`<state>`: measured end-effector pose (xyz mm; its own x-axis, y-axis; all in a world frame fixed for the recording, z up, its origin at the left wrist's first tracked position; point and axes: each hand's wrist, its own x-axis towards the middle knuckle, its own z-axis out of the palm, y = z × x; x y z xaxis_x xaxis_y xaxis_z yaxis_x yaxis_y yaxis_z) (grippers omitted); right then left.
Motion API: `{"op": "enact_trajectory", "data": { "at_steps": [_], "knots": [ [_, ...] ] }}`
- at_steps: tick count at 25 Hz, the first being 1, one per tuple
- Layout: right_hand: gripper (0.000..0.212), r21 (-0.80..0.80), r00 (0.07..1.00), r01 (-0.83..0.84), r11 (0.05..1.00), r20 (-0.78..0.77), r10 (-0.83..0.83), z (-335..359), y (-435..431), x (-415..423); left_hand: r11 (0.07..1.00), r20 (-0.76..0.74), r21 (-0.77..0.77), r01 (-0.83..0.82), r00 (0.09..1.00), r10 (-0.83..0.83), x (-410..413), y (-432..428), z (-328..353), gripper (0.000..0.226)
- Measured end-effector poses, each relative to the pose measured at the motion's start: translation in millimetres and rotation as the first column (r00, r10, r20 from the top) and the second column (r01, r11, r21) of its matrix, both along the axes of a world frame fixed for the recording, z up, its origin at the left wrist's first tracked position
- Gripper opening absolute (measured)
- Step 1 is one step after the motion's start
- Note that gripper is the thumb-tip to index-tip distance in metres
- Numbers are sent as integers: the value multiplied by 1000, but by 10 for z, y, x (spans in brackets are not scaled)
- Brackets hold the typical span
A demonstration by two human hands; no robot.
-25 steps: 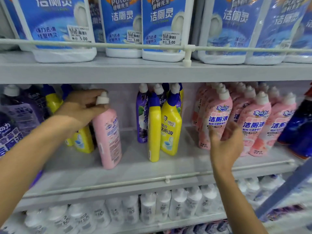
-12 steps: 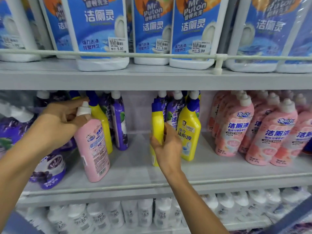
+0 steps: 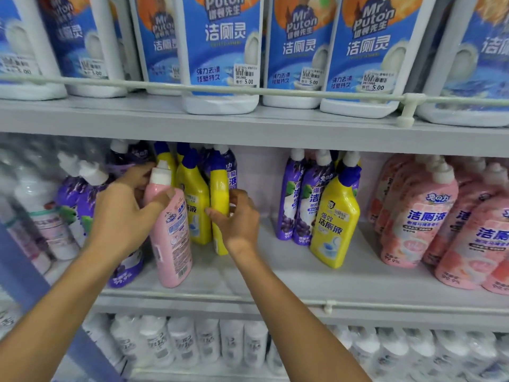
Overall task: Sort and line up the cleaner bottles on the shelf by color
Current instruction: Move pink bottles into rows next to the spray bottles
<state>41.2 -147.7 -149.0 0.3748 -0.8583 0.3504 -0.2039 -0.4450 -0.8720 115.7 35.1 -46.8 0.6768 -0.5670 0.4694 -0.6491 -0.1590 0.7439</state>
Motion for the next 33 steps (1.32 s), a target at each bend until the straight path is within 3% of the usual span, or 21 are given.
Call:
{"op": "enact_trajectory", "data": {
  "at_steps": [3,7,9,11,12,14,16,18,23,25,33],
  "knots": [
    [68,-8,1000,21,1000,-18,-21,5,65,96,997,33,2,-76,997,76,-23,-45,-158,47],
    [65,0,997,-74,997,6,74,132,95,-151,996,18,3,-91,996,91,-6,-33,-229,33],
    [59,-9,973,-42,999,228,43,211,108,-624,998,19,18,-58,998,57,19,-9,-251,33],
    [52,9,876,136,991,465,-124,300,43,-1301,1000,2,-9,-29,1000,29,46,-4,-290,31],
    [52,26,825,262,965,513,-238,311,-48,-1648,1000,-2,-18,-19,1000,19,62,-6,-307,31],
    [60,61,800,421,905,446,-402,219,-364,-2163,999,-13,-33,-27,1000,26,66,-2,-351,34],
    [66,113,893,352,929,258,-369,73,-615,-2304,999,-54,-50,-15,998,12,51,-6,-391,36],
    [57,164,951,217,962,185,-246,-133,-705,-2214,999,-80,-48,-2,997,-2,92,-17,-449,50],
    [46,112,951,263,958,139,-277,-256,-706,-2064,997,-153,-76,27,988,-38,234,-62,-521,59],
    [46,103,962,242,965,108,-252,-276,-658,-2025,995,-151,-103,-16,989,0,236,-46,-509,51],
    [45,39,995,-12,999,95,8,-389,-247,-765,997,-77,-64,32,996,-37,61,-41,-367,40]
  ]
}}
